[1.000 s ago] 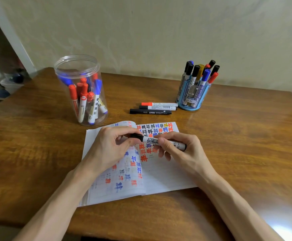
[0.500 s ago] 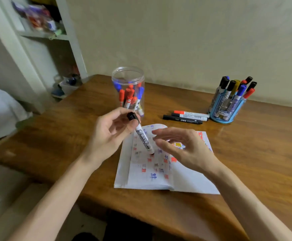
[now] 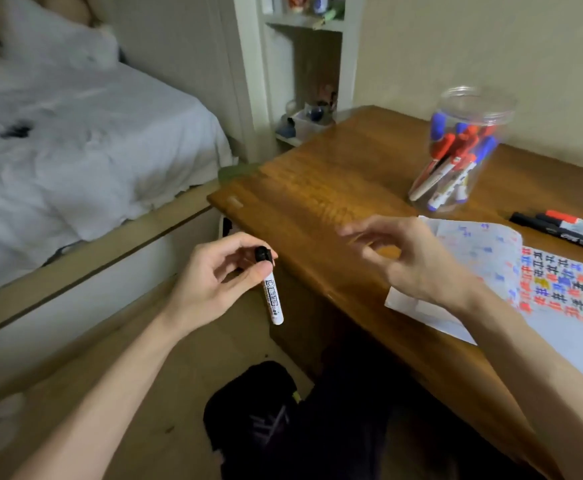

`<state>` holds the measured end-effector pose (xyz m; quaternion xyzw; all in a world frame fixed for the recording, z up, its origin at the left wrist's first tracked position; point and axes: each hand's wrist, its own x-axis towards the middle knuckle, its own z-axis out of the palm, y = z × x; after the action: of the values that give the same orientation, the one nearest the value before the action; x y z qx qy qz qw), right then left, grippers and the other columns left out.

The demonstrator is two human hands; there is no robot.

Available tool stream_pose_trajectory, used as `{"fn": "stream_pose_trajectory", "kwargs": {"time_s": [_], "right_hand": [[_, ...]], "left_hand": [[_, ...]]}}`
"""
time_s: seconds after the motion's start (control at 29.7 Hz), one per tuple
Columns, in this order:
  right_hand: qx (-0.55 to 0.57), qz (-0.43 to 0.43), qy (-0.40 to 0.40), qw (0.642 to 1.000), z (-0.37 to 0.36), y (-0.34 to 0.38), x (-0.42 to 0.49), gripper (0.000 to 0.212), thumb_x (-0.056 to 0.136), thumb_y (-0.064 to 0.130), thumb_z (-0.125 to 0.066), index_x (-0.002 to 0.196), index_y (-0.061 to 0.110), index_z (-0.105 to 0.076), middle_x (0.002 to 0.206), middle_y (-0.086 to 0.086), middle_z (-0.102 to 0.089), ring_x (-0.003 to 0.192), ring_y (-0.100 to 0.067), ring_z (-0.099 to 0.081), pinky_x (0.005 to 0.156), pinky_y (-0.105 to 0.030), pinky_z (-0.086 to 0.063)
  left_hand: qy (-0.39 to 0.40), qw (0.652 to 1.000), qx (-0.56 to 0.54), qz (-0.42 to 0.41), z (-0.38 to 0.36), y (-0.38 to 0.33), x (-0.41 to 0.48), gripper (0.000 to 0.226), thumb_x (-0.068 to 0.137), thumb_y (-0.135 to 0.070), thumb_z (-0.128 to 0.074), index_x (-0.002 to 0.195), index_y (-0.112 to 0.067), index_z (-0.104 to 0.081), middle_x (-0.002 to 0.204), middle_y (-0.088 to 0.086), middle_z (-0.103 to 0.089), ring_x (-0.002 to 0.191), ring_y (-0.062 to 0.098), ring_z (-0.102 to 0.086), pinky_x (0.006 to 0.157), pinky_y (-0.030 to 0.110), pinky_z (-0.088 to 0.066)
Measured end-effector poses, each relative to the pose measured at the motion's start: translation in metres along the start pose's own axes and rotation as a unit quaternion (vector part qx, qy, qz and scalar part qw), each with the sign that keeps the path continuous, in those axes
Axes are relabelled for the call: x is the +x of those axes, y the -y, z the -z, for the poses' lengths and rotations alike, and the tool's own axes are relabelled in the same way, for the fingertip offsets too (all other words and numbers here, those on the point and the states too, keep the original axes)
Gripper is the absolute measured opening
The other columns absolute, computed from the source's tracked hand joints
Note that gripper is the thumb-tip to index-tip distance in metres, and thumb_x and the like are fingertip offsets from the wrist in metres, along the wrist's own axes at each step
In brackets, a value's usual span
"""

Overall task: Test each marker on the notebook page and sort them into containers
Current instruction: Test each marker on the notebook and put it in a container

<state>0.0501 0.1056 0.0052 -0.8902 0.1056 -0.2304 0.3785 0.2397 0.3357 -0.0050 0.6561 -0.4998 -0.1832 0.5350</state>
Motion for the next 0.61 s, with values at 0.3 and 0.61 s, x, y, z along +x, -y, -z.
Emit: {"fn": "stream_pose_trajectory", "kwargs": {"time_s": [0.3,0.61], "right_hand": [[-0.005,-0.049,-0.046,0.998,0.018,-0.017,-0.011,0.028,0.098,0.0,-0.065,0.11,0.023,-0.077,0.112,0.014,-0.078,0.094,-0.004,-0.076,0.088,-0.02,-0.059],[-0.032,-0.146,-0.131,0.98,0.081,-0.04,-0.061,0.027,0.097,0.004,-0.064,0.108,0.023,-0.079,0.108,0.012,-0.079,0.092,-0.006,-0.077,0.081,-0.015,-0.057]], "left_hand": [[0.026,0.997,-0.054,0.048,-0.008,0.029,-0.008,0.017,0.096,-0.013,-0.063,0.108,-0.004,-0.071,0.091,0.004,-0.074,0.097,0.027,-0.072,0.096,0.047,-0.057],[0.112,0.99,-0.08,-0.007,-0.099,0.001,0.059,0.011,0.096,-0.017,-0.065,0.103,-0.012,-0.072,0.094,0.0,-0.075,0.095,0.025,-0.072,0.091,0.033,-0.058]]}}
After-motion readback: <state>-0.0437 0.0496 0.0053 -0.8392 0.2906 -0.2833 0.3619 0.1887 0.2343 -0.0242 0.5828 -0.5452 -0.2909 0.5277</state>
